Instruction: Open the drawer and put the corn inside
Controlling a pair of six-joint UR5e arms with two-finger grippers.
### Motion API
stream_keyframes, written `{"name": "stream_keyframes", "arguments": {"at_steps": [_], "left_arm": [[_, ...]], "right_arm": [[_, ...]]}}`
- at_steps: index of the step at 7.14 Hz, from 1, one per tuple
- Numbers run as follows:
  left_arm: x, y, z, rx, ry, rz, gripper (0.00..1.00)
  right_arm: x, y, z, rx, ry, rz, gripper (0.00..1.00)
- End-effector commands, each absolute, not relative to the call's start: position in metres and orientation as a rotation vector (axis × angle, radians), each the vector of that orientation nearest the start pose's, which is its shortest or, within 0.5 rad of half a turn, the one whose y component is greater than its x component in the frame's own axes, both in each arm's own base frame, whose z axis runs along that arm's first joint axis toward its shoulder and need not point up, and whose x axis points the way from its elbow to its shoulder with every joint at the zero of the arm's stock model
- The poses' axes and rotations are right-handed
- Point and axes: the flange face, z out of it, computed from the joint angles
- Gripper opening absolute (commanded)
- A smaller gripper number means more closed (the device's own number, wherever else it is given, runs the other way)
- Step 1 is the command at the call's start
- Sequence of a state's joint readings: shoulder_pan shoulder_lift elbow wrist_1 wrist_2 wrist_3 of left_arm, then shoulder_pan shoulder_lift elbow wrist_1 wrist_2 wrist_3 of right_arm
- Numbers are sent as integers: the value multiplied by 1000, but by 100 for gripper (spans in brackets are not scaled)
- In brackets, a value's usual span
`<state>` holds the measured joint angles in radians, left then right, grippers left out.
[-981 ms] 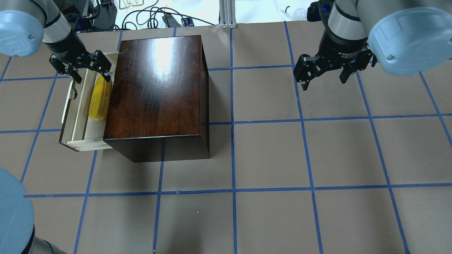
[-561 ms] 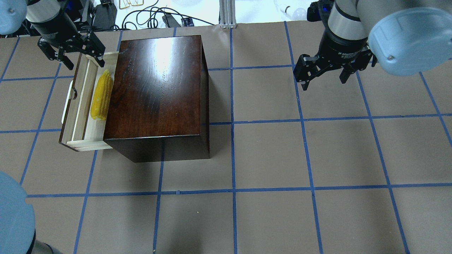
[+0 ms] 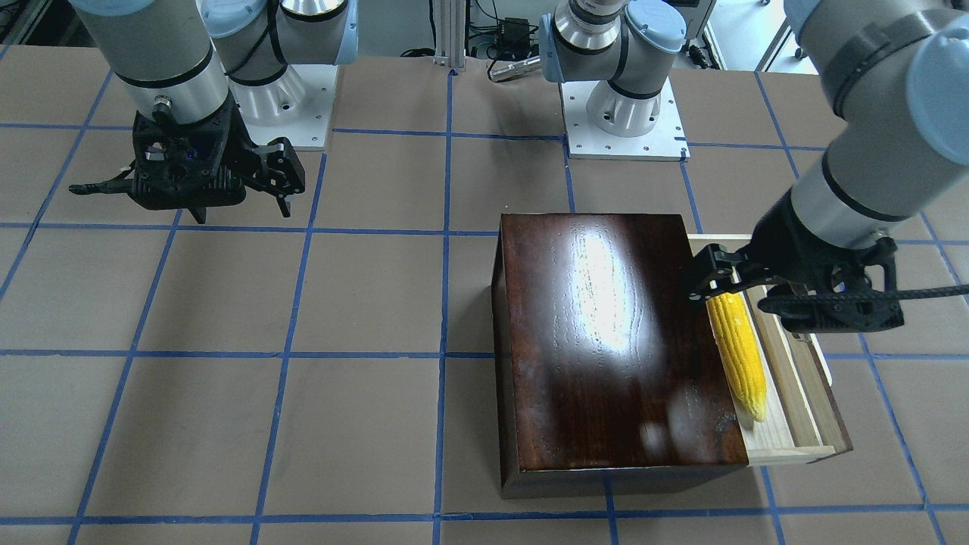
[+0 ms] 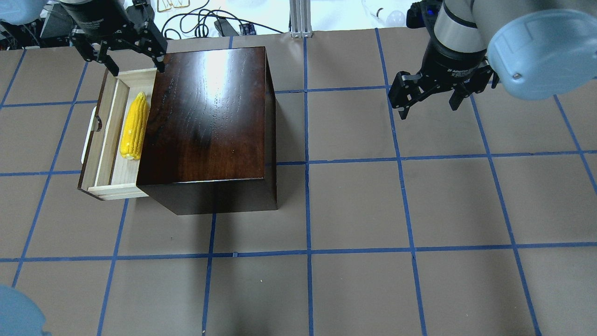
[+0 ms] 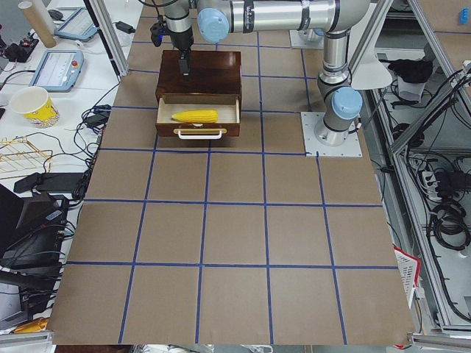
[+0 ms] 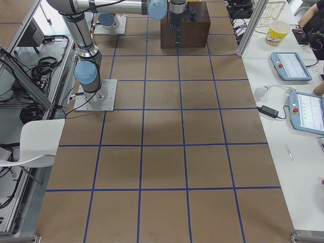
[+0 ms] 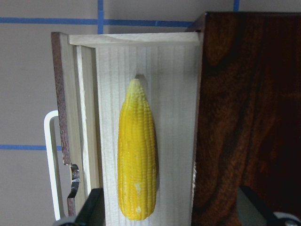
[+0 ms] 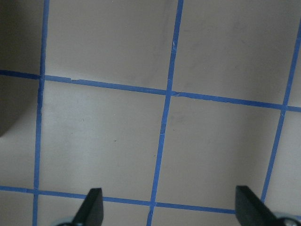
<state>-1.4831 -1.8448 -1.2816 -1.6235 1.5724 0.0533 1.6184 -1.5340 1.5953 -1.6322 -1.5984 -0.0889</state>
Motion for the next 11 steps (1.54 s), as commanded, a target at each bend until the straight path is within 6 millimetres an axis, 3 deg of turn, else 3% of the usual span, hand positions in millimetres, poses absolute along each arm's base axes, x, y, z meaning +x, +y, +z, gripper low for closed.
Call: {"name": "stream_keyframes", "arguments": {"at_steps": [1, 3, 4, 8, 9, 11], "left_arm": [[-111, -592, 470, -44, 3147, 106, 100], [-154, -563, 473, 77, 3136, 115, 100], [-155, -554, 473, 82, 3137, 120, 100], [-140, -554, 471, 56, 3136, 113, 100], [-126, -555, 472, 0, 3146, 120, 100], [-126, -552, 468, -3, 3148, 126, 100]], "right_arm": [[156, -499, 464, -221, 3162, -2, 100], [154, -500, 464, -216, 3162, 1, 100], [156, -500, 464, -221, 3161, 1, 100], [156, -500, 464, -221, 3161, 1, 100], [156, -500, 464, -221, 3161, 1, 100], [154, -500, 464, -216, 3162, 1, 100]]}}
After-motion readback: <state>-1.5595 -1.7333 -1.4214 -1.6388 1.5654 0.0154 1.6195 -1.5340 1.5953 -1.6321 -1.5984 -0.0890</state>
